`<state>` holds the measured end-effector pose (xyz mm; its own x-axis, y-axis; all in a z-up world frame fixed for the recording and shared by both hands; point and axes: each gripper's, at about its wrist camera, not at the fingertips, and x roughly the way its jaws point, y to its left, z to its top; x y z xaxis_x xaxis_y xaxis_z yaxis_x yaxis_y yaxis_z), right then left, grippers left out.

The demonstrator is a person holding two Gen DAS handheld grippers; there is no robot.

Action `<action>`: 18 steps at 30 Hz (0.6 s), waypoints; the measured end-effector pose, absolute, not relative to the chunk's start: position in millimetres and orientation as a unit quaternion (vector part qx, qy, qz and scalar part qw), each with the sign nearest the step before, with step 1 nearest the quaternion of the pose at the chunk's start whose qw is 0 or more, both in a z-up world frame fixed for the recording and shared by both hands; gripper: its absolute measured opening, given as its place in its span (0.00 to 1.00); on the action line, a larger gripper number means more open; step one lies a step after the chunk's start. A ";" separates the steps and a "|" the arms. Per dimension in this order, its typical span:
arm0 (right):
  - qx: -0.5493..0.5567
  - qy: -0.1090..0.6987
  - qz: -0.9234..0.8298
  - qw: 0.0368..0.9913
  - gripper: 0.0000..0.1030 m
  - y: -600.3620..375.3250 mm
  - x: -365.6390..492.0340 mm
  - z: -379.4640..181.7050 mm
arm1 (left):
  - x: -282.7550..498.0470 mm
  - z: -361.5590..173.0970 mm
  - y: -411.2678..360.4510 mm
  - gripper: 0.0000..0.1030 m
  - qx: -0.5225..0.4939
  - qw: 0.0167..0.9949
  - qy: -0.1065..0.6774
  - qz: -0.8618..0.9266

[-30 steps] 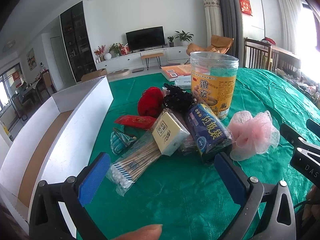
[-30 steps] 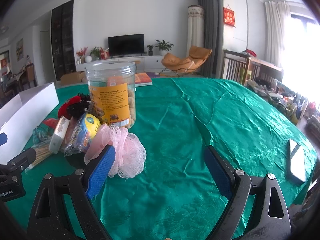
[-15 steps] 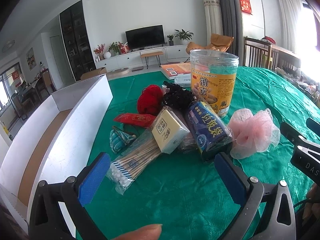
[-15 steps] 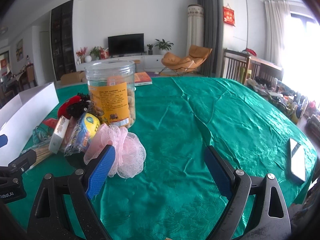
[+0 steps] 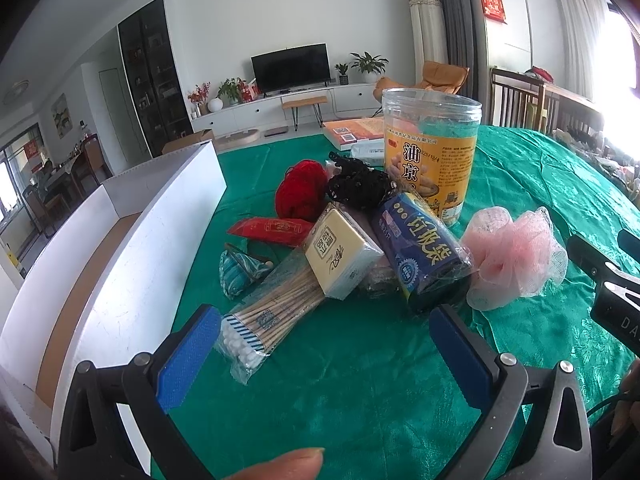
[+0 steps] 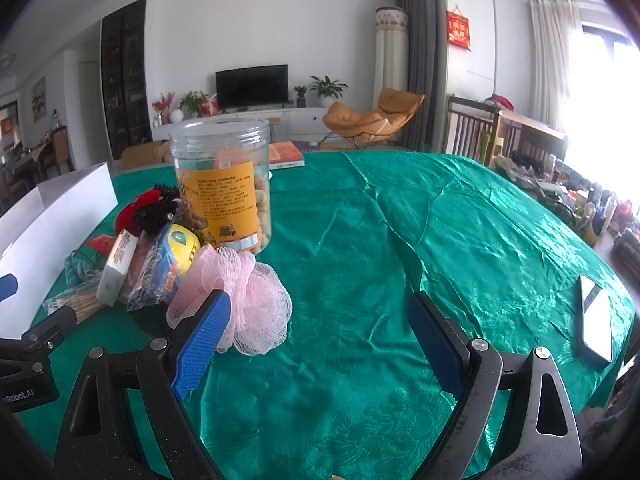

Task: Organize soft objects

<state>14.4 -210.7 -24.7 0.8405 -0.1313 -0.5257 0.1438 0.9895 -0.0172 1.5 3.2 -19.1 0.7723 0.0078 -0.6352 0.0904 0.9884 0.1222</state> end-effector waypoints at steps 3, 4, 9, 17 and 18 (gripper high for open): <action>0.013 0.274 -0.071 0.959 0.89 -211.6 14.6 -26.1 | 2.0 -19.1 3.4 1.00 0.072 0.939 0.336 -0.023; 0.012 0.274 -0.071 0.959 0.89 -211.5 14.5 -26.3 | 2.5 -19.5 3.8 1.00 0.072 0.939 0.337 -0.022; 0.013 0.274 -0.071 0.959 0.89 -211.9 14.6 -26.2 | 2.7 -19.9 5.4 1.00 0.071 0.938 0.339 -0.022; 0.013 0.274 -0.071 0.959 0.89 -211.6 14.8 -26.4 | 3.9 -19.2 5.8 1.00 0.071 0.938 0.338 -0.021; 0.013 0.275 -0.071 0.959 0.89 -211.6 14.9 -26.5 | 3.8 -19.2 5.9 1.00 0.071 0.938 0.338 -0.021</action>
